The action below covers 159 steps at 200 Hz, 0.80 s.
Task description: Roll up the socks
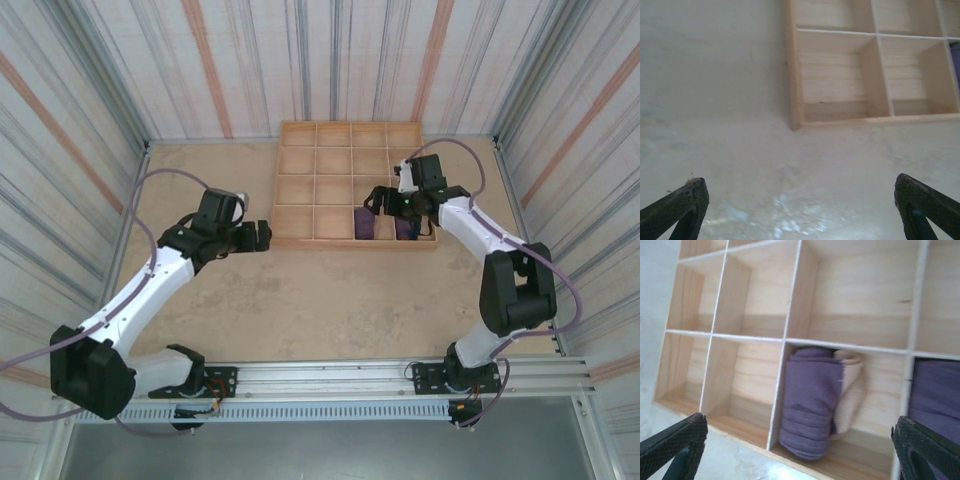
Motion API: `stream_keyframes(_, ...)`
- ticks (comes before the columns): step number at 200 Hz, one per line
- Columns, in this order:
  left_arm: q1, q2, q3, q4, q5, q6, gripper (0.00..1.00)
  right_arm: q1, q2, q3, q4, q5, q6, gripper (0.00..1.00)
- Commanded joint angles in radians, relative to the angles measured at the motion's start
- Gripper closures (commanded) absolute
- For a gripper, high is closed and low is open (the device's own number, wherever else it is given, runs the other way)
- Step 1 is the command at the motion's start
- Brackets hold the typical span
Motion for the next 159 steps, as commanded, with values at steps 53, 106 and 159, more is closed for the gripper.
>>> stream_keyframes(53,0.384,0.082,-0.252,0.588,0.036,0.312,0.01,-0.1,-0.313,-0.268,0.071,0.473,-0.124,0.01)
stream_keyframes(106,0.407,0.17,-0.473,1.039,0.03,0.343,0.02,-0.181,-0.377,-0.659,0.616,0.468,-0.203,0.01)
stream_keyframes(159,0.373,0.242,-0.57,1.317,0.023,0.375,0.01,-0.233,-0.241,-0.71,0.819,0.42,-0.24,0.01)
